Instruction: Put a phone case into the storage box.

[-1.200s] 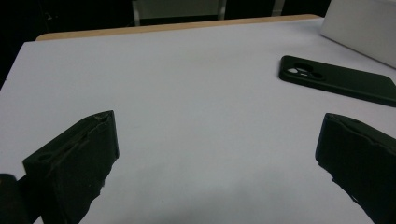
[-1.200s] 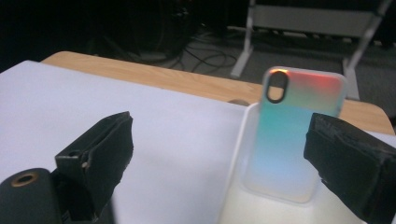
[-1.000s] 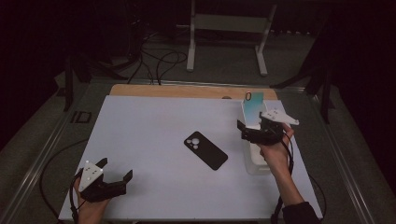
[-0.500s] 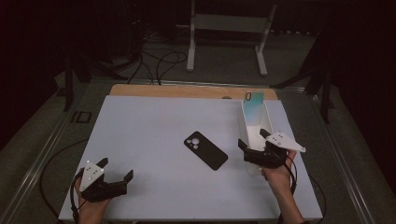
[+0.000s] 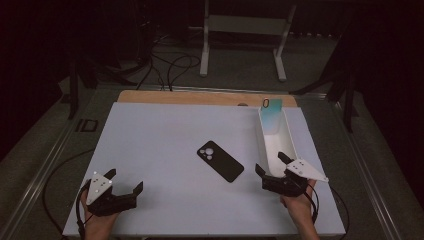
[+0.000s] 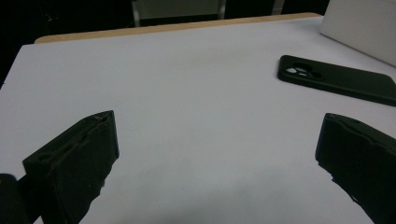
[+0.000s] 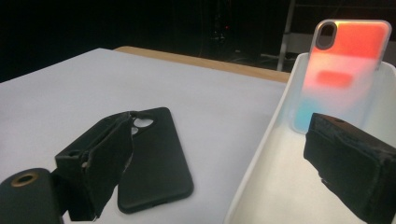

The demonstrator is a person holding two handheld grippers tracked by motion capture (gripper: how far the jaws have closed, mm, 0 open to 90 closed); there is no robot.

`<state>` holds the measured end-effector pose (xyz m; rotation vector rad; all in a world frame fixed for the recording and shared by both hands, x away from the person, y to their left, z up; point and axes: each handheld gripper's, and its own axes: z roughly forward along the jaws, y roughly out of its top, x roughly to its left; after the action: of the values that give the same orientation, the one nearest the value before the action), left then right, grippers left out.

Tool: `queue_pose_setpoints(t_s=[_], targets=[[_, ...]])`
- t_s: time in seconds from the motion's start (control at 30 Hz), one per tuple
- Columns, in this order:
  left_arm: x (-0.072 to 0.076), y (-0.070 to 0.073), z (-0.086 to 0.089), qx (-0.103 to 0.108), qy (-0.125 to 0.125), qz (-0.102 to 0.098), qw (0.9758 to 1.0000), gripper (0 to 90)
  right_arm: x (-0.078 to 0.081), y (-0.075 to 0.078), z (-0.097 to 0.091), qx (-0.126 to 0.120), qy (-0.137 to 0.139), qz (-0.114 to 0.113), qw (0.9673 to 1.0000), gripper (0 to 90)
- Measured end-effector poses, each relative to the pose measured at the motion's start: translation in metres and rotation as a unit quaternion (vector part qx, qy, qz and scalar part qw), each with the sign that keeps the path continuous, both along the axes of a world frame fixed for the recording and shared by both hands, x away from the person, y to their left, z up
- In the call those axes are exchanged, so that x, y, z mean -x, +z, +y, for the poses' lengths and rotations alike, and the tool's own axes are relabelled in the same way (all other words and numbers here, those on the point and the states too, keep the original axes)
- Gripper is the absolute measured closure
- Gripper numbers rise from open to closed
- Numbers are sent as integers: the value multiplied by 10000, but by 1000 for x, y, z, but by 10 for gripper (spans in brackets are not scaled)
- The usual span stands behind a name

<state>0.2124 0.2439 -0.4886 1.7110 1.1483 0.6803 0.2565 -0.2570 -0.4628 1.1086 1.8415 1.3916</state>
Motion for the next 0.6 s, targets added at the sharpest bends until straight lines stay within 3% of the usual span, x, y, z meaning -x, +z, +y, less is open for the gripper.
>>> queue_pose_setpoints(t_s=[0.33, 0.6], targets=[[-3, 15, -10, 215, -167, -105, 9996, 0, 5, -7, -4, -88, 15, -68, 9999, 80], [-15, 30, -27, 125, -486, -32, 9987, 0, 5, -7, -7, -176, -16, -96, 9998, 80]])
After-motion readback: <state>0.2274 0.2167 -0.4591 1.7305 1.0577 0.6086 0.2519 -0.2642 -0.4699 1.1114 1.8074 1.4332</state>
